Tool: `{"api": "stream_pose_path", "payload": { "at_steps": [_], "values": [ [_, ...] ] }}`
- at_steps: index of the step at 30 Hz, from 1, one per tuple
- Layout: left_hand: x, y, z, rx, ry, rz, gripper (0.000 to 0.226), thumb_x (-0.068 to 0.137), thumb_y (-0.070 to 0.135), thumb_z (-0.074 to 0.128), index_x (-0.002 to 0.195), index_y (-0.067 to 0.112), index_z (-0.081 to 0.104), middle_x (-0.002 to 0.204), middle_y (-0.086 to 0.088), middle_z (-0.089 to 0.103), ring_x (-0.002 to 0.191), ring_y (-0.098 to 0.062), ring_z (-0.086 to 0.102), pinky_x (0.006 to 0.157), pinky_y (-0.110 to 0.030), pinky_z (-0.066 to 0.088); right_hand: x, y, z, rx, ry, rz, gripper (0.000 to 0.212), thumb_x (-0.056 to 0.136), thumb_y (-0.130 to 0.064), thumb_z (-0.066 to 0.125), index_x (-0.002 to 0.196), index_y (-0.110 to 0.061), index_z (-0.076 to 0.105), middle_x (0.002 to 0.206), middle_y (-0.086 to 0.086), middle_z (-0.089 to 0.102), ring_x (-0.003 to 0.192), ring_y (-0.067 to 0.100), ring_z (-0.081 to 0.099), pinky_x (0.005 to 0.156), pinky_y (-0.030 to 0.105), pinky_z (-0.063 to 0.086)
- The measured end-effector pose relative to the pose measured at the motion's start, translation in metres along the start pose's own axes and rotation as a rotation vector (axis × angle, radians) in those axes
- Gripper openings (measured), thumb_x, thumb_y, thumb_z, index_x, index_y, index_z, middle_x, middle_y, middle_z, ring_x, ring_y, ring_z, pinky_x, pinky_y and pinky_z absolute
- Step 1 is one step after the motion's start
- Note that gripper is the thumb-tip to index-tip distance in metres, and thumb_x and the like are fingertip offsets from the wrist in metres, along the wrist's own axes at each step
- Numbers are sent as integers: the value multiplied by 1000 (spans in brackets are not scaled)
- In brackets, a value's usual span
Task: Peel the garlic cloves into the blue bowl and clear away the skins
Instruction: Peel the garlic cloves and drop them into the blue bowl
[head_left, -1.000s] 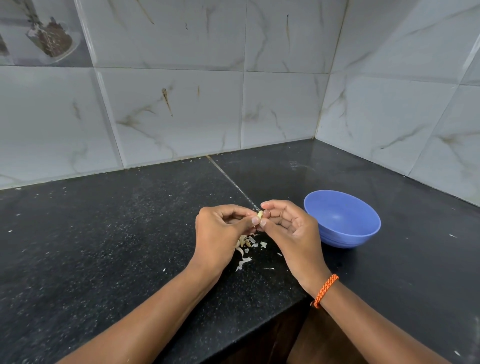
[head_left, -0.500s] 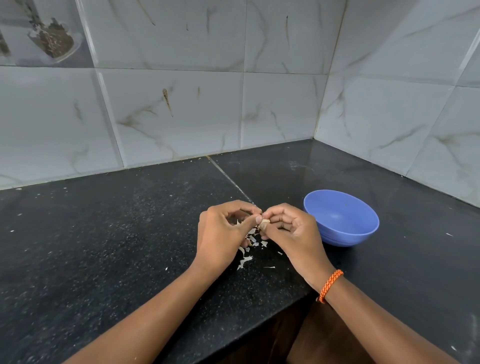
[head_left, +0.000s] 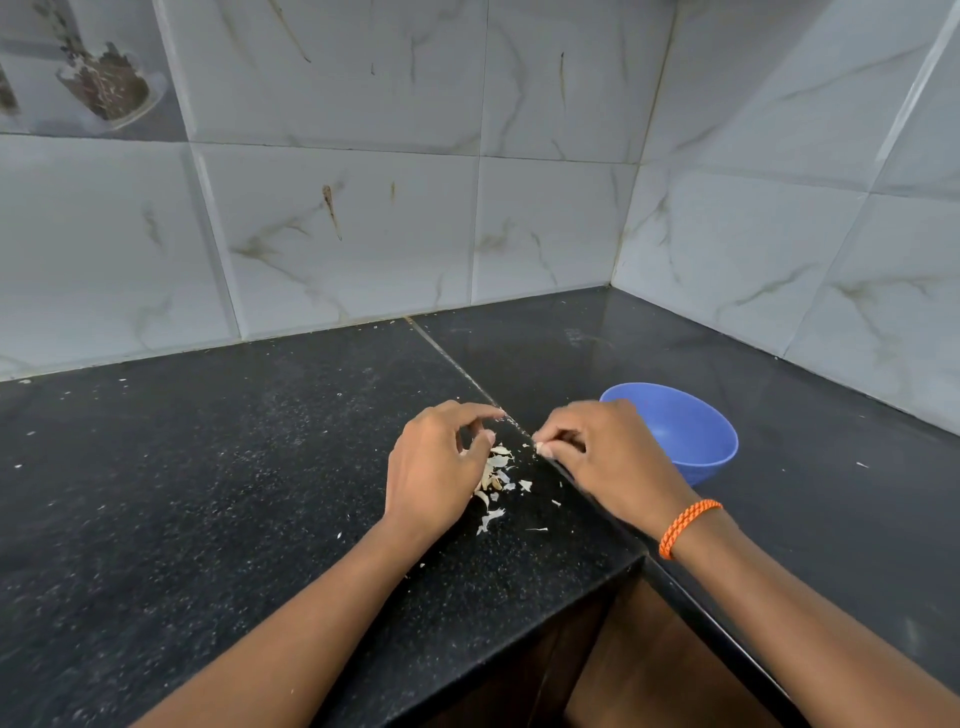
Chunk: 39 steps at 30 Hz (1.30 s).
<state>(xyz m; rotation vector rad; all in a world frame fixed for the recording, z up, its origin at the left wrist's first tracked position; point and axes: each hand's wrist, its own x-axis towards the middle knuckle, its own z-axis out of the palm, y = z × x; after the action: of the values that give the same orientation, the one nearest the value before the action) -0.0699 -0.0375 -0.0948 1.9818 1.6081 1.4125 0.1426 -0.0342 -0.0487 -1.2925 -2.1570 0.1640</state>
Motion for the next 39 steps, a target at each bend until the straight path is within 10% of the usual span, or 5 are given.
{"api": "stream_pose_path", "payload": {
  "at_steps": [7,12,15,27,39],
  "values": [
    [-1,-2,5,-28,-46,14,30,99,24,71,121,43,78,83,21,67,83,-7,60,73,-28,49,-11,-2,20,-163,-184,-77,19,94,-7,70,85,-22,74,89,-5,73,88,19,69,78,43,56],
    [-1,-2,9,-16,-66,38,33,102,24,68,129,42,75,90,23,70,95,-5,56,80,-18,46,19,3,-17,-119,189,-162,16,91,-4,75,84,-19,75,85,-4,72,80,19,65,71,37,52],
    [-2,0,10,-34,-74,22,37,102,22,69,133,41,73,94,25,71,99,-4,57,83,-19,47,-8,-1,27,-303,-113,-248,22,89,2,65,92,-19,70,92,-1,66,91,26,64,74,44,53],
    [-4,4,11,-208,-124,79,66,82,9,91,137,39,71,93,17,74,94,-6,71,86,-21,54,-17,7,37,542,115,112,22,97,-1,73,108,-17,82,92,-7,81,83,15,78,71,27,64],
    [-5,10,9,-314,-76,56,57,87,7,90,136,31,73,89,15,81,90,-6,78,89,-26,63,-20,9,46,446,193,80,14,97,-14,76,108,-21,81,91,-17,78,87,6,76,71,20,62]
  ]
}}
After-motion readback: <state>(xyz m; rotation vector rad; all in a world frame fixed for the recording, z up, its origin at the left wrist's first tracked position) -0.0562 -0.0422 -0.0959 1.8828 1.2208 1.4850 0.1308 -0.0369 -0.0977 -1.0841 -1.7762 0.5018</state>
